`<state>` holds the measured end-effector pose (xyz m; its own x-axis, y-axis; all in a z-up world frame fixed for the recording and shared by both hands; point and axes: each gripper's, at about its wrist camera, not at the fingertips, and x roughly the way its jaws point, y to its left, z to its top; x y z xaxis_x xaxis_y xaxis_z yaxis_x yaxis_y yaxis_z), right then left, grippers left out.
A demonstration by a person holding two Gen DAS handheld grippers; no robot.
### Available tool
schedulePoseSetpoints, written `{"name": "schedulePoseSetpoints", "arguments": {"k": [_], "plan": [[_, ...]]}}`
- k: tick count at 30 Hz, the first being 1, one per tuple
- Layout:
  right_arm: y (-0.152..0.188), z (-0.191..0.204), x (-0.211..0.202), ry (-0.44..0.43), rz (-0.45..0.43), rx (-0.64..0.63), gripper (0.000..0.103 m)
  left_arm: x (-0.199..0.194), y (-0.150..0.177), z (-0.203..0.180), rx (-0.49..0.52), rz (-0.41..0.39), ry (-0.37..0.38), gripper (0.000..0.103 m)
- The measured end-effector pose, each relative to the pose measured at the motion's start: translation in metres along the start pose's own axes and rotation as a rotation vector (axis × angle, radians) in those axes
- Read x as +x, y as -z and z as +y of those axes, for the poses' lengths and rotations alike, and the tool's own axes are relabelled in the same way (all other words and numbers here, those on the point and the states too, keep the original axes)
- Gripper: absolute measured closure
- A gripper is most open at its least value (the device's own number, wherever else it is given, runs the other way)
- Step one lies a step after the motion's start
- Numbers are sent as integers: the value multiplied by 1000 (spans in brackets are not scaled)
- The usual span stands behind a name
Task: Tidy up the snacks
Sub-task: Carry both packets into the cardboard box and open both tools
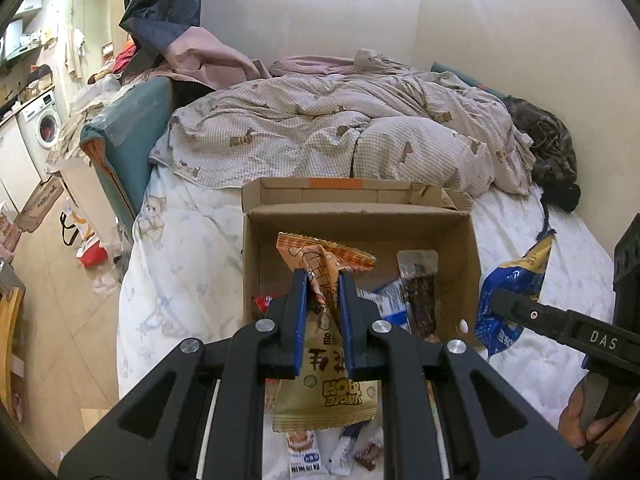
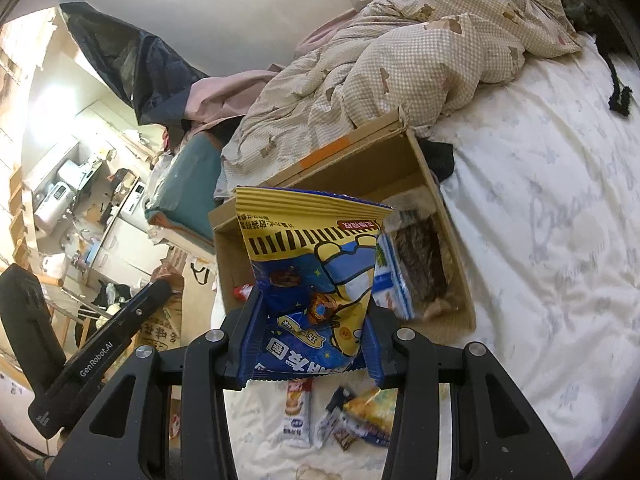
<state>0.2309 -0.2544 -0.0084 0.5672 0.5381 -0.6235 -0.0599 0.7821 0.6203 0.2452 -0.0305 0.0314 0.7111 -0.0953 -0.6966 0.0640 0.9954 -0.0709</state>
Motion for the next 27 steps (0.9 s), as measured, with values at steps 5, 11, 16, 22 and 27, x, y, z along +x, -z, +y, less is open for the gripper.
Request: {"name": "schedulePoseSetpoints", "arguments": {"k": [5,11,16,22,27], "plan": [[-17,-5,16,42,3,-21,58,19,-9,-3,22,-12,-23,91],[-23,-17,33,80,40,8,58,54,-7,5,-30,14,6,90],[-21,-25,41,102,76,23,58,78,-4,14,-66,42,28,90],[-16,-33,59,113,143,58,57,91,-5,19,-86,73,40,90],[-13,-29,71,132,178,49,56,95,-3,19,-64,76,12,87]]}}
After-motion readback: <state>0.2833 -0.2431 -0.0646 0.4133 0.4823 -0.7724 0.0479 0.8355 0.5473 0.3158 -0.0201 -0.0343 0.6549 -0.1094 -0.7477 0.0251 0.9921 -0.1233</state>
